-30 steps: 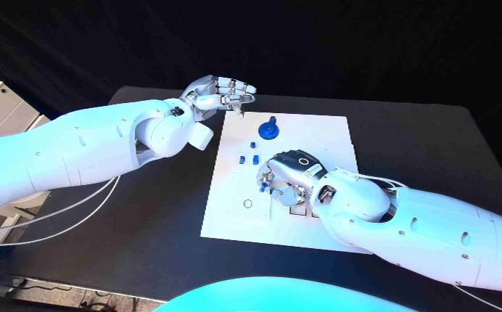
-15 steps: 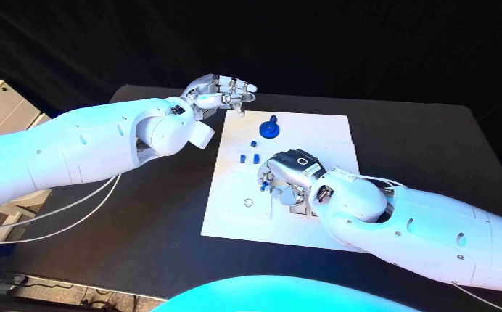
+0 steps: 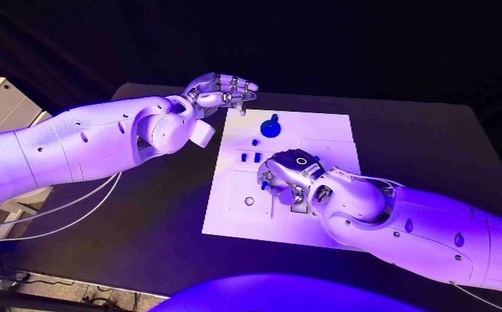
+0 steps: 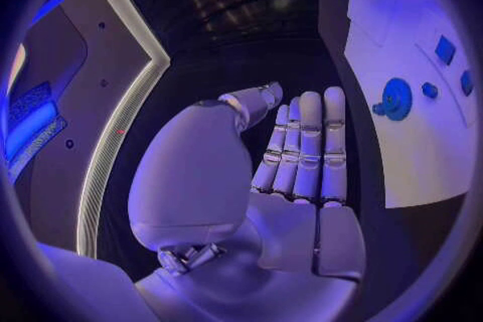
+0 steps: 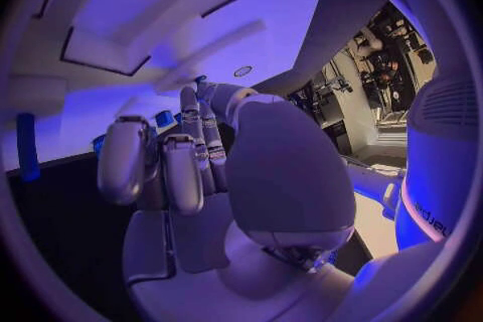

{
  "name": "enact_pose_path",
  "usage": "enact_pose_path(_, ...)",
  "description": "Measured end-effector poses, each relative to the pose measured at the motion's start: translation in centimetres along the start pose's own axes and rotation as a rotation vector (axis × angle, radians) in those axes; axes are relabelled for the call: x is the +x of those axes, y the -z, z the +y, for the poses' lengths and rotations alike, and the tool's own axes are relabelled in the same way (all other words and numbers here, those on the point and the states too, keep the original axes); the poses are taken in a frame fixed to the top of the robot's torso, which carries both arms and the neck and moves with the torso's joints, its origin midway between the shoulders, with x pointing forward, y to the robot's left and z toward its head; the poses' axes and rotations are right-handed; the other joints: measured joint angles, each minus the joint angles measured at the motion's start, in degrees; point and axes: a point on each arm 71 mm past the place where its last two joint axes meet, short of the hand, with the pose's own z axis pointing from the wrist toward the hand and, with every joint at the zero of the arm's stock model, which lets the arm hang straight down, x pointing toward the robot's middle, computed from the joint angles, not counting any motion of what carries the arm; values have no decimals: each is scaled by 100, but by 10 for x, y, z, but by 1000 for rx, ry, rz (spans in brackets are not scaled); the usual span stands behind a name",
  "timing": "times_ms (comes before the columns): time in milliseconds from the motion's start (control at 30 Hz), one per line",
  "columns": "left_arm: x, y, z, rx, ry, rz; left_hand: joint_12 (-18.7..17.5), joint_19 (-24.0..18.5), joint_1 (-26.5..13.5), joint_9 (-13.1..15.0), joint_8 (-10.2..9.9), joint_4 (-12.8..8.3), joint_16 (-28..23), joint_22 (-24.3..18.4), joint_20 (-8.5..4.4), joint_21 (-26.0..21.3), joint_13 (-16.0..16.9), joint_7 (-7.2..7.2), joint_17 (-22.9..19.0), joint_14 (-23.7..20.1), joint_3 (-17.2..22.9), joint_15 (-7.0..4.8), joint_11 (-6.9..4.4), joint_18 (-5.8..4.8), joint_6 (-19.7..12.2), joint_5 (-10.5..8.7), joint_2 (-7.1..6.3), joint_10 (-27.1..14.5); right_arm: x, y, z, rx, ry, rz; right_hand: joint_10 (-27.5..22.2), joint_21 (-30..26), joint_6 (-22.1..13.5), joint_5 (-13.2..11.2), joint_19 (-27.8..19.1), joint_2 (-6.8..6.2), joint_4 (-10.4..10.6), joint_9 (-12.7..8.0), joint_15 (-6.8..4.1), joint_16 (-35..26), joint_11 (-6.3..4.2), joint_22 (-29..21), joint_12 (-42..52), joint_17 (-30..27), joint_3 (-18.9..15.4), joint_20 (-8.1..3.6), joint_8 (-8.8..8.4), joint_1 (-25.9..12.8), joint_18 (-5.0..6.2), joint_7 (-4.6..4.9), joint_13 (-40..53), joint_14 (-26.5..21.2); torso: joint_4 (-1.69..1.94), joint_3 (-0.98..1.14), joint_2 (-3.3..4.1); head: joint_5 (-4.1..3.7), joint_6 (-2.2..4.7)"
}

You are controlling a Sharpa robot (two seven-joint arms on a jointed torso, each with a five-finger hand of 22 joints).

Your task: Assemble the parts on the task board

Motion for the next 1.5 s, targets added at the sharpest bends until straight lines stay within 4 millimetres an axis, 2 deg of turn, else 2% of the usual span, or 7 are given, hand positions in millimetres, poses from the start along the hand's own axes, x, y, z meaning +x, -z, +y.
enact_pose_path(233, 0, 0, 0, -2, 0, 0, 0, 0, 0, 0, 0, 0, 0, 0, 0, 0, 0, 0, 0, 0, 0, 0, 0, 0, 0, 0, 0, 0, 0, 0, 1, -3, 5, 8, 0, 0, -1, -15, 0, 20, -25, 31, 0, 0, 0, -1, 0, -30, -25, 0, -1, -60, 0, 0, -14, 0, -3, -1, 0, 3, -8)
enact_pose_path(333, 0, 0, 0, -3, 0, 0, 0, 0, 0, 0, 0, 0, 0, 0, 0, 0, 0, 0, 0, 0, 0, 0, 0, 0, 0, 0, 0, 0, 1, 0, 1, -4, 6, 12, 7, -113, -53, -33, -30, -93, -11, 60, 0, 0, -27, -1, 6, -48, -102, 30, -5, -279, 0, 29, -47, 0, -5, 0, 0, -1, -8)
enact_pose_path(600, 0, 0, 0, -5, 0, 1, 22, 0, 0, 0, -23, 17, 0, -9, 0, 0, 0, 0, -10, 0, -17, 0, 0, 0, 0, 0, 0, 0, 3, 1, 1, -5, 4, 18, -701, -609, -356, -67, -175, -355, 57, -38, 43, -66, 84, -1, 34, -205, -372, 175, -271, -567, 0, 70, -184, 0, -8, 3, 0, -9, -5)
enact_pose_path(867, -1, 0, 1, -7, 1, 2, 22, 0, 0, 0, -23, 17, 0, -9, 0, -22, -2, 0, -10, 0, -16, 0, 0, 0, 0, 0, 0, 0, 2, 3, -2, 3, 0, 4, -1002, -837, -546, -68, -248, -364, 38, -100, 94, -123, 147, -2, 47, -343, -549, 204, -423, -558, 0, 26, -169, -11, -8, 7, -1, -19, 2)
enact_pose_path(1133, -1, 1, 1, -11, 1, 3, 22, 0, 0, 0, -23, 17, 0, -9, 0, -22, -5, 0, -10, 0, -16, 0, 0, 0, 0, 0, 0, 0, -2, 13, -6, 13, -12, -31, -1246, -1065, -621, -68, -320, -341, 56, -139, 115, -190, 194, -8, 131, -484, -804, 235, -505, -488, 91, 25, -156, 10, -7, 5, -2, -47, 18)
enact_pose_path(1300, -2, 1, 1, -13, 1, 3, 22, 0, 0, 1, -22, 17, 0, -9, 0, -22, -5, 0, -10, 0, -16, 0, 0, -1, 0, 0, 0, 0, -15, 29, -14, 26, -23, -68, -1282, -1041, -641, -67, -320, -282, 83, -145, 115, -176, 195, -5, 243, -442, -905, 235, -523, -429, 91, 4, -136, 10, -4, 4, -3, -87, 42)
enact_pose_path(1500, -4, 3, 1, -15, 0, 0, 22, 0, 0, 0, -22, 17, 0, -9, 0, -22, -5, 0, -9, 0, -16, 0, 0, 0, 0, 0, 0, 0, -44, 47, -44, 94, -5, -99, -1250, -819, -619, -67, -233, -274, 106, -155, 115, -94, 163, 2, 358, -288, -942, 213, -523, -375, 91, 26, -130, 10, -10, -4, -4, -174, 96)
